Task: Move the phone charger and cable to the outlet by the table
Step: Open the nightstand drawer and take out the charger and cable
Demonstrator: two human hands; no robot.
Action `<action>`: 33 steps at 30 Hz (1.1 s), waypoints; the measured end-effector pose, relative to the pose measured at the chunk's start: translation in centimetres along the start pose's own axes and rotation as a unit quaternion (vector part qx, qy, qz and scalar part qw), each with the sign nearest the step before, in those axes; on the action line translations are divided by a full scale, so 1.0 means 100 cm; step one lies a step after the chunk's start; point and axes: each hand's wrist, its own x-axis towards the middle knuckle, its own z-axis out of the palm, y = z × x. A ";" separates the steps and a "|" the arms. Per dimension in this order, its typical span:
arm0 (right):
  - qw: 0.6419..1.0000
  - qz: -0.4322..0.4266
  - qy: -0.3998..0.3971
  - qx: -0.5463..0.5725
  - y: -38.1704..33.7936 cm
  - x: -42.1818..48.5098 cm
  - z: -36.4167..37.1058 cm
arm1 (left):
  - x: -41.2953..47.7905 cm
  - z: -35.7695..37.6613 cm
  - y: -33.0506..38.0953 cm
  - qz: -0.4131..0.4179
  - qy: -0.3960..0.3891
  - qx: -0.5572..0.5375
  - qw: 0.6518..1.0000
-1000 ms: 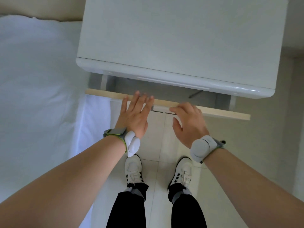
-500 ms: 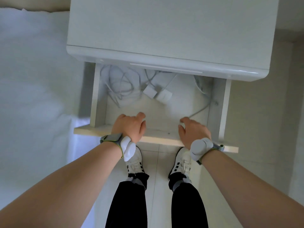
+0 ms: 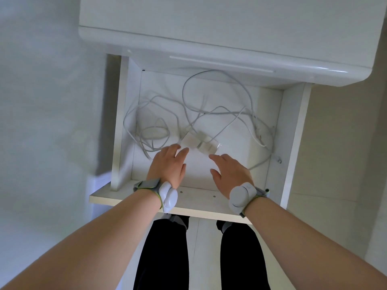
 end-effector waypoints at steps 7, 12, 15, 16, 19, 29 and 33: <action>0.999 -0.003 0.041 0.011 -0.014 0.026 0.002 | 0.033 -0.008 -0.010 -0.018 -0.009 0.042 0.999; 0.996 0.020 0.075 0.033 -0.016 0.035 0.003 | 0.053 0.000 -0.007 -0.012 -0.056 -0.001 0.998; 0.995 0.025 0.082 0.051 -0.012 0.035 0.006 | 0.061 0.003 -0.004 -0.036 -0.057 -0.010 0.998; 0.994 0.024 0.085 0.057 -0.011 0.033 0.006 | 0.063 0.003 -0.005 -0.043 -0.049 -0.005 0.998; 0.994 0.046 0.078 0.060 -0.002 0.030 0.005 | 0.059 0.005 -0.010 -0.037 0.003 -0.007 0.999; 0.976 0.137 0.092 0.145 0.023 0.013 -0.023 | 0.037 -0.026 0.028 -0.007 0.020 -0.199 0.980; 0.959 0.184 0.130 0.174 0.040 0.003 -0.033 | 0.049 -0.028 0.060 -0.004 0.036 -0.237 0.971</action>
